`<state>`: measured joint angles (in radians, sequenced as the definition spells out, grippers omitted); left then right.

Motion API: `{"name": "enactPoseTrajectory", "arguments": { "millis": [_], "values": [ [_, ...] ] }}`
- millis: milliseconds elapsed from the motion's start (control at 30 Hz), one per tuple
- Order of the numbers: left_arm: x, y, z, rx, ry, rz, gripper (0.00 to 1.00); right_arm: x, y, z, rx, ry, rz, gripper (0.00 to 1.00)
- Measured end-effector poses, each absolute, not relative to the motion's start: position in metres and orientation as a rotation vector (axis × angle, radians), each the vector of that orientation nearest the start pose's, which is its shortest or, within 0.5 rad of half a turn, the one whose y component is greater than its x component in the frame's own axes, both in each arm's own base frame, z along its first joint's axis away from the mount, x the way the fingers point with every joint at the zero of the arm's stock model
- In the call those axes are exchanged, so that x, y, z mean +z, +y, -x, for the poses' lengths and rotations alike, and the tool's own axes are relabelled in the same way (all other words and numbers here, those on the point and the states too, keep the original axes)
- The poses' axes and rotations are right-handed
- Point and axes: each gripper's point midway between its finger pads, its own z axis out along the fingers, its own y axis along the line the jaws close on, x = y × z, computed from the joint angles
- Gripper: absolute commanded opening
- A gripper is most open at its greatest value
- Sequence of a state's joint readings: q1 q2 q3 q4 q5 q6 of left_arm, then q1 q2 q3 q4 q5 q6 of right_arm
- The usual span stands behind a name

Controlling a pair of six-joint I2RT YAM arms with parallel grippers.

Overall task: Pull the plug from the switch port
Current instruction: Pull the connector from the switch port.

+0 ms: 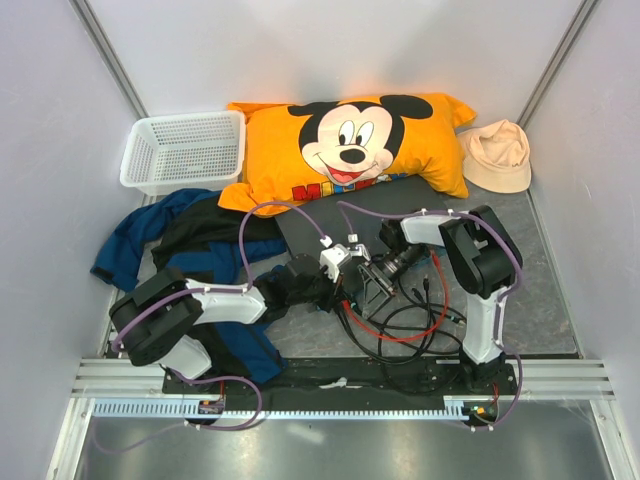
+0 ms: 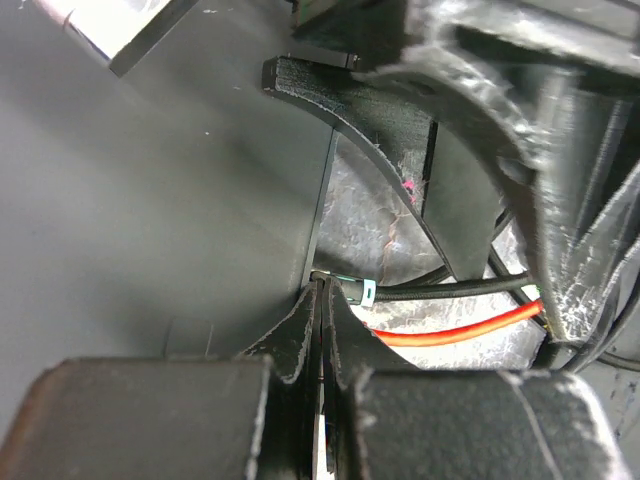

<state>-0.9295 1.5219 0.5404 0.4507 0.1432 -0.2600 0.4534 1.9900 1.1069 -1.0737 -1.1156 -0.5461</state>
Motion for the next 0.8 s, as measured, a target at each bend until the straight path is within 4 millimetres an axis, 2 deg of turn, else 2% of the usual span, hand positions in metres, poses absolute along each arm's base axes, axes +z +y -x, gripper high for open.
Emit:
{"name": "enactPoseTrajectory", "arguments": {
  "millis": [233, 333, 400, 500, 600, 700, 767, 800],
  "values": [
    [0.047, -0.328, -0.203, -0.826, 2.059, -0.811, 0.02, 0.056, 0.237, -0.148, 1.86, 2.701, 1.037, 0.5],
    [0.047, -0.328, -0.203, -0.824, 2.059, -0.812, 0.02, 0.053, 0.238, -0.15, 1.783, 2.72, 0.996, 0.53],
    [0.047, -0.328, -0.204, -0.823, 2.058, -0.812, 0.01, 0.049, 0.24, -0.151, 1.704, 2.724, 0.976, 0.51],
    [0.047, -0.327, -0.203, -0.823, 2.059, -0.812, 0.02, 0.044, 0.243, -0.153, 1.613, 2.753, 0.922, 0.43],
    [0.047, -0.327, -0.204, -0.82, 2.059, -0.811, 0.02, 0.041, 0.245, -0.156, 1.598, 2.789, 0.851, 0.28],
    [0.047, -0.326, -0.206, -0.808, 2.057, -0.807, 0.02, 0.034, 0.246, -0.161, 1.551, 2.825, 0.787, 0.08],
    [0.047, -0.326, -0.206, -0.803, 2.056, -0.807, 0.02, 0.031, 0.246, -0.163, 1.533, 2.832, 0.767, 0.01],
    [0.047, -0.326, -0.207, -0.801, 2.056, -0.806, 0.02, 0.03, 0.246, -0.164, 1.529, 2.832, 0.762, 0.01]
  ]
}}
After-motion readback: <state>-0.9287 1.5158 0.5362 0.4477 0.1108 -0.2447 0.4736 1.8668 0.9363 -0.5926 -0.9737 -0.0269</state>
